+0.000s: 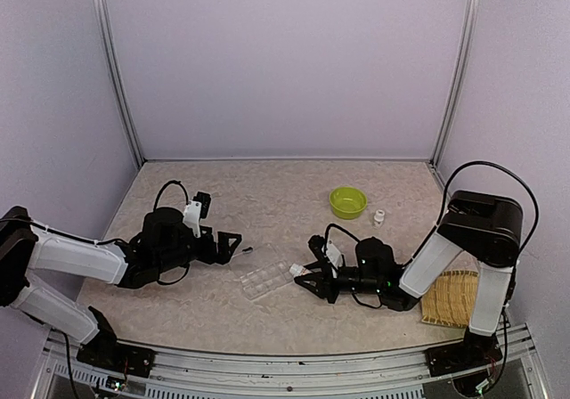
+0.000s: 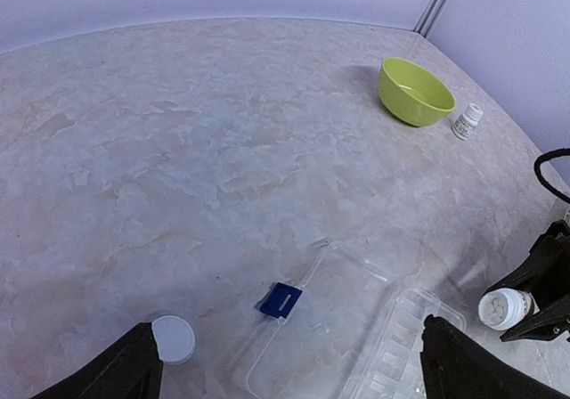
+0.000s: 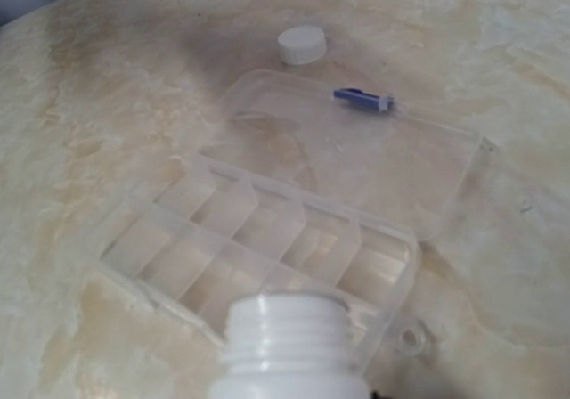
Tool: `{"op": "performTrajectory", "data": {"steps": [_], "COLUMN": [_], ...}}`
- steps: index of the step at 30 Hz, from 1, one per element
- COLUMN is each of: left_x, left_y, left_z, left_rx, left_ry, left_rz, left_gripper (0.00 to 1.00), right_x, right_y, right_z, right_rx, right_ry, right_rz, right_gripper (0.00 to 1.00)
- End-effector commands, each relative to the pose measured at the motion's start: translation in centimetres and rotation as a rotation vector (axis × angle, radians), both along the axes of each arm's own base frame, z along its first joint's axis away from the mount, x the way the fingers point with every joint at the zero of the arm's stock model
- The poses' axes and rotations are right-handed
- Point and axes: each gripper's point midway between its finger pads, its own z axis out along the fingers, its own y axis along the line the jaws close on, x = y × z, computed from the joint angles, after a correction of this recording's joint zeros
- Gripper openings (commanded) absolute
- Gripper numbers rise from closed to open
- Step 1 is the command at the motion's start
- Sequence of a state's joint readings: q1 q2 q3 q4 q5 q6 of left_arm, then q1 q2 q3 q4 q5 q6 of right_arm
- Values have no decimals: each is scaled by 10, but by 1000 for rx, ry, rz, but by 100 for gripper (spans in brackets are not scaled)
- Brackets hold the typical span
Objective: Sort the pills into containers
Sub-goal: Pour the pill into the compartment of the pill container.
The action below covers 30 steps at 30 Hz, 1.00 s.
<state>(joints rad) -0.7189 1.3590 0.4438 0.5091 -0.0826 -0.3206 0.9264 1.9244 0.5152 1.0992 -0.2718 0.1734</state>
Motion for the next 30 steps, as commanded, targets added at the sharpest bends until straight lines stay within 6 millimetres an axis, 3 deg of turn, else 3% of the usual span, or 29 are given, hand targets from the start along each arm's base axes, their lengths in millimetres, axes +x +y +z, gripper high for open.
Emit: {"op": "performTrajectory", "data": {"steps": [1,30], "left_x": [1,2], "left_y": [3,5], "left_z": [5,5], "left_rx": [-11,3], "left_ry": [-18,-16], "left_rz": [9,18], "left_gripper": [99,99], "right_x": [0,5], "right_y": [5,3], "right_z": [-5,-12], "right_rx": [-8,-113], "right_ry": [14,43], "right_rz": [7,-12], "right_gripper": [3,2]}}
